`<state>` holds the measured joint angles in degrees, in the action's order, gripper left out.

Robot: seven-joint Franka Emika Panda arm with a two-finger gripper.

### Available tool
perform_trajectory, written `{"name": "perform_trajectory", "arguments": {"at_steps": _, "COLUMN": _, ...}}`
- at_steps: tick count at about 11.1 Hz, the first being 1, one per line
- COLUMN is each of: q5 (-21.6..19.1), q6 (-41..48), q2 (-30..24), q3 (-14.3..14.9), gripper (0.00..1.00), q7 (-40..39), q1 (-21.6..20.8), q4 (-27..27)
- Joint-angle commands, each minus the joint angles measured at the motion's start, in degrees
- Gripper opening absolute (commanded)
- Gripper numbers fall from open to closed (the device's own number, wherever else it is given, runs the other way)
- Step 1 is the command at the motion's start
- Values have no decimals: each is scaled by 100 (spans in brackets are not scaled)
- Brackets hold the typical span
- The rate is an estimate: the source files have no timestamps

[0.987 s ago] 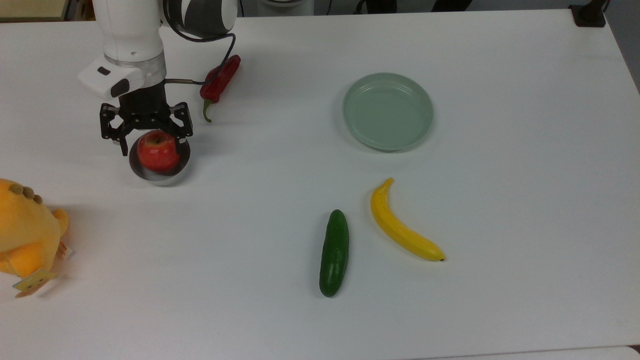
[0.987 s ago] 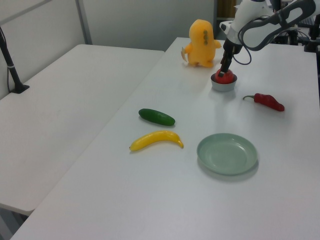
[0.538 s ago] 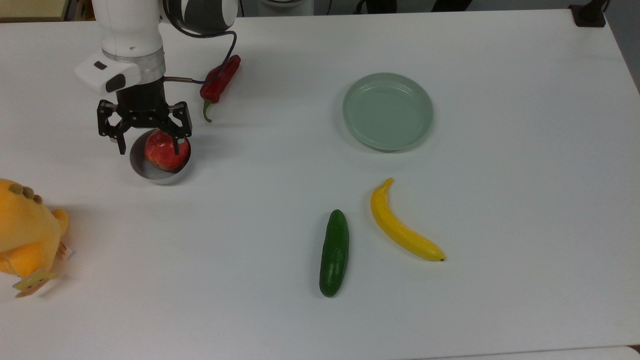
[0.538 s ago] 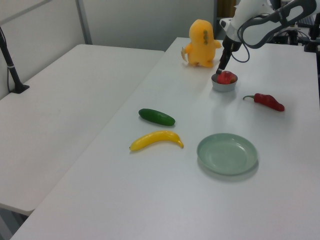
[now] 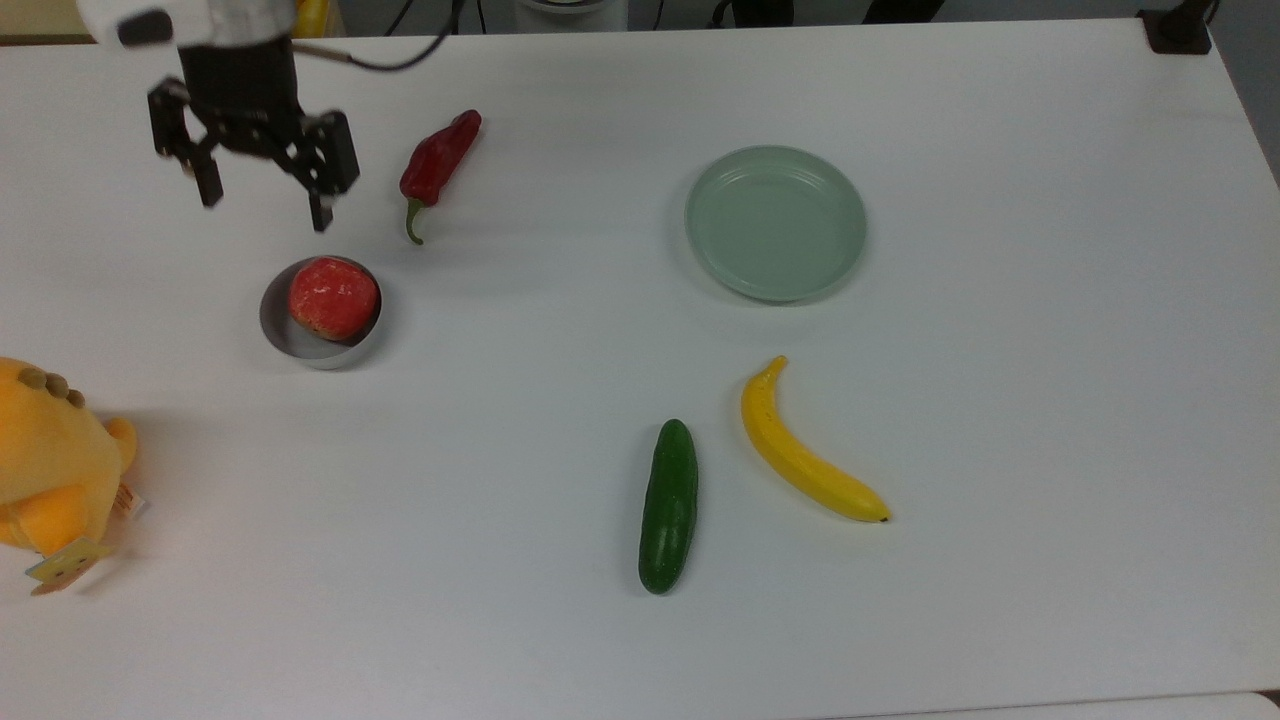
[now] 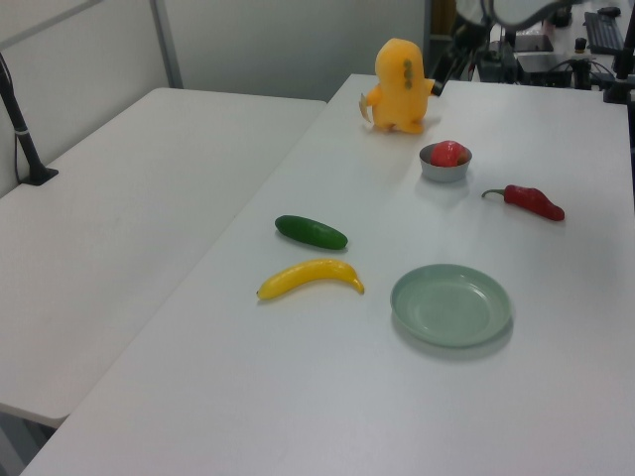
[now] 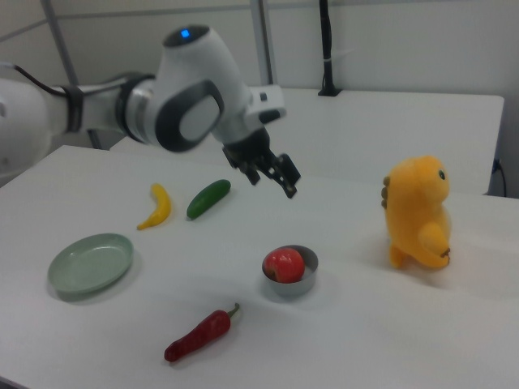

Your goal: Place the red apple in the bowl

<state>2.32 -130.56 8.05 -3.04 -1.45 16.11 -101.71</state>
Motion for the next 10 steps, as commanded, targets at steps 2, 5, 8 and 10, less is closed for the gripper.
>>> {"name": "perform_trajectory", "arguments": {"at_steps": 2, "q5": -196, "q6": 1591, "q2": -953, "q3": 23, "gripper": 100, "q7": 1433, "q1": -335, "q4": 134}}
{"name": "perform_trajectory", "arguments": {"at_steps": 5, "q5": -381, "q6": 2699, "q2": -1463, "q3": 102, "gripper": 100, "q7": 1753, "q1": -800, "q4": 134}}
{"name": "perform_trajectory", "arguments": {"at_steps": 8, "q5": -556, "q6": 3106, "q2": -1491, "q3": 365, "gripper": 100, "q7": 1727, "q1": -1582, "q4": 134}}
{"name": "perform_trajectory", "arguments": {"at_steps": 10, "q5": -566, "q6": 3037, "q2": -1421, "q3": 392, "gripper": 100, "q7": 1640, "q1": -1908, "q4": 134}}
